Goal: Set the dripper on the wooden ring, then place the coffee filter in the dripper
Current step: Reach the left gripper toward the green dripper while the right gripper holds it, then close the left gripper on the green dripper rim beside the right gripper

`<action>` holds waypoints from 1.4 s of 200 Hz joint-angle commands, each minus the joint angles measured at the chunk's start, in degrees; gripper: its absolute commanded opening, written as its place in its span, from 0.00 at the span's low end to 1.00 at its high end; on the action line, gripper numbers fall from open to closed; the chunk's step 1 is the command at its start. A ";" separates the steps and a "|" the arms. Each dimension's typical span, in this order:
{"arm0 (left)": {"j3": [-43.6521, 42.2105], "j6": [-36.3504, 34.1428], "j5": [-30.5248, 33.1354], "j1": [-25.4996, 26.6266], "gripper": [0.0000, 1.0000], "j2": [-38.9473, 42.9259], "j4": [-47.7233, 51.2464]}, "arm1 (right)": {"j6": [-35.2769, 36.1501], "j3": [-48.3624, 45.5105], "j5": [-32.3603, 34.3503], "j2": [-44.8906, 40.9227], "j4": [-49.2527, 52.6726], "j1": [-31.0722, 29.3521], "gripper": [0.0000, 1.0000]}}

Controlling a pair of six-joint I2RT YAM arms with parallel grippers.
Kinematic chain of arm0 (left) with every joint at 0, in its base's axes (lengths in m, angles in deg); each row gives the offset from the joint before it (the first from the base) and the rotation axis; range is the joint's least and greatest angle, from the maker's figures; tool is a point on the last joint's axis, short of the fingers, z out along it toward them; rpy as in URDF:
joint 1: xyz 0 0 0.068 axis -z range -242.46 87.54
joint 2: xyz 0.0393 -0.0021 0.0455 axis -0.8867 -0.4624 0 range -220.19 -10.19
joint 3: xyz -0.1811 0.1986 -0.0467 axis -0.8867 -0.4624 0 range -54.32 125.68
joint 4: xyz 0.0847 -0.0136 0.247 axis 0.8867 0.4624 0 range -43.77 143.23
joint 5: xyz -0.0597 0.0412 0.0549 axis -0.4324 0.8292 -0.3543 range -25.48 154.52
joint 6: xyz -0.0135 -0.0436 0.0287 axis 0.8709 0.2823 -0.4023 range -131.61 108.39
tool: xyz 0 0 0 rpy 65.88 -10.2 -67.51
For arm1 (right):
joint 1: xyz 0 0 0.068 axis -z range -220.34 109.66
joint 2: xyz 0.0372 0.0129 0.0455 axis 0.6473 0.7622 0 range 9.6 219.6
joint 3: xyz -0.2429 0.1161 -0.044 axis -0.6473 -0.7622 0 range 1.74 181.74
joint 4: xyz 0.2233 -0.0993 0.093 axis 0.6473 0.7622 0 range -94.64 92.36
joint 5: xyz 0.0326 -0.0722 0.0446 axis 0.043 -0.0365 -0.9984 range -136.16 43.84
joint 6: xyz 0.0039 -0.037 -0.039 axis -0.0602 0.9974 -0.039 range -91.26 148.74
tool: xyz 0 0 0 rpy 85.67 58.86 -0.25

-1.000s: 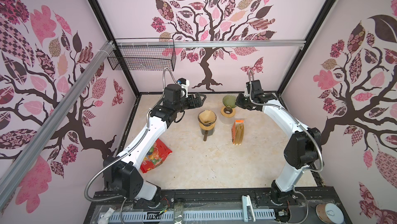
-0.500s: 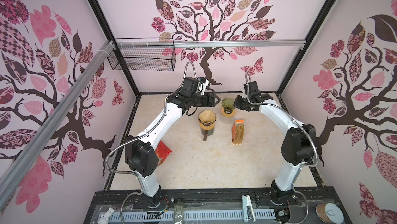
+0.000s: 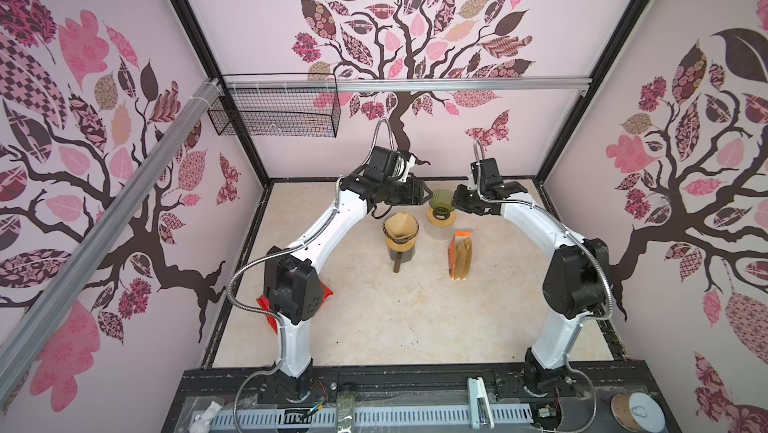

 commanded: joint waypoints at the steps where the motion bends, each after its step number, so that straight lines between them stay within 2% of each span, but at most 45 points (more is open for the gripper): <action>1: 4.42 -0.72 0.26 0.14 0.67 -1.93 0.32 | 0.98 0.09 0.06 2.10 -1.42 -0.07 0.00; 68: 8.23 -1.21 0.30 0.23 0.60 -7.10 2.04 | 1.42 -0.06 1.02 2.96 -0.94 0.06 0.00; 152: 14.17 -2.25 -0.12 0.23 0.52 -13.83 4.50 | 1.45 0.58 -1.13 4.82 0.01 1.29 0.00; 280: 21.46 0.44 0.87 0.30 0.35 -22.51 3.15 | 1.96 0.86 -3.86 5.77 0.48 2.43 0.00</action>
